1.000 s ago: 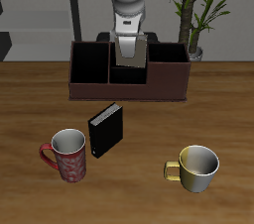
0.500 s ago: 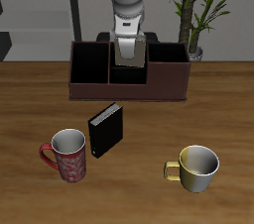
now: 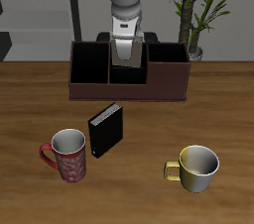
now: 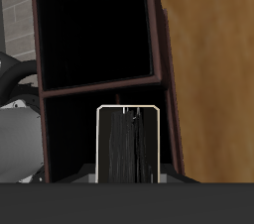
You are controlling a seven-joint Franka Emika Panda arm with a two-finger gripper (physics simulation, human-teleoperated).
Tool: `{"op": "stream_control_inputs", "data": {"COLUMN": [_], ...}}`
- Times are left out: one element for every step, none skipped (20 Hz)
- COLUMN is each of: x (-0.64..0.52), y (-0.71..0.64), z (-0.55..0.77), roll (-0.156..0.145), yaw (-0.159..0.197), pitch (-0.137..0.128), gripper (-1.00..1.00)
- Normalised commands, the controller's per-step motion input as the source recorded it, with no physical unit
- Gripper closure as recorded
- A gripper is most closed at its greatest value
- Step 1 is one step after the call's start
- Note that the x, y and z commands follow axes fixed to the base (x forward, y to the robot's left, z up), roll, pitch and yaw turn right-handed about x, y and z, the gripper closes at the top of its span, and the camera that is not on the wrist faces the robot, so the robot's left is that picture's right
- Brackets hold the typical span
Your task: Place the yellow book into the back desk caddy's front compartment
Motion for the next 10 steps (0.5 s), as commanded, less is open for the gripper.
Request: {"op": "stream_control_inputs", "data": {"x": [0.04,-0.03,-0.02,0.08,0.03,0.07,-0.03,0.0,0.08,0.05], "y": [-0.13,-0.11,-0.05,-0.11,-0.1,-0.08,-0.04,-0.04,0.01,0.0], "z": [-0.06,-0.06,-0.08,-0.02,-0.05,-0.04,-0.08,0.0,-0.04,-0.02], "roll": [-0.022,-0.02,-0.01,-0.008,-0.009,-0.019,-0.004,-0.009,0.011,0.004], "yaw": [0.007,0.005,-0.009,-0.015,-0.008,-0.029,0.04,-0.046,0.052,-0.012], "pitch": [-0.006,-0.006,0.01,-0.01,0.004,0.017,-0.013,-0.007,-0.026,0.007], "gripper": [1.0,1.0,1.0,1.0,1.0,1.0,1.0,1.0,1.0,1.0]}}
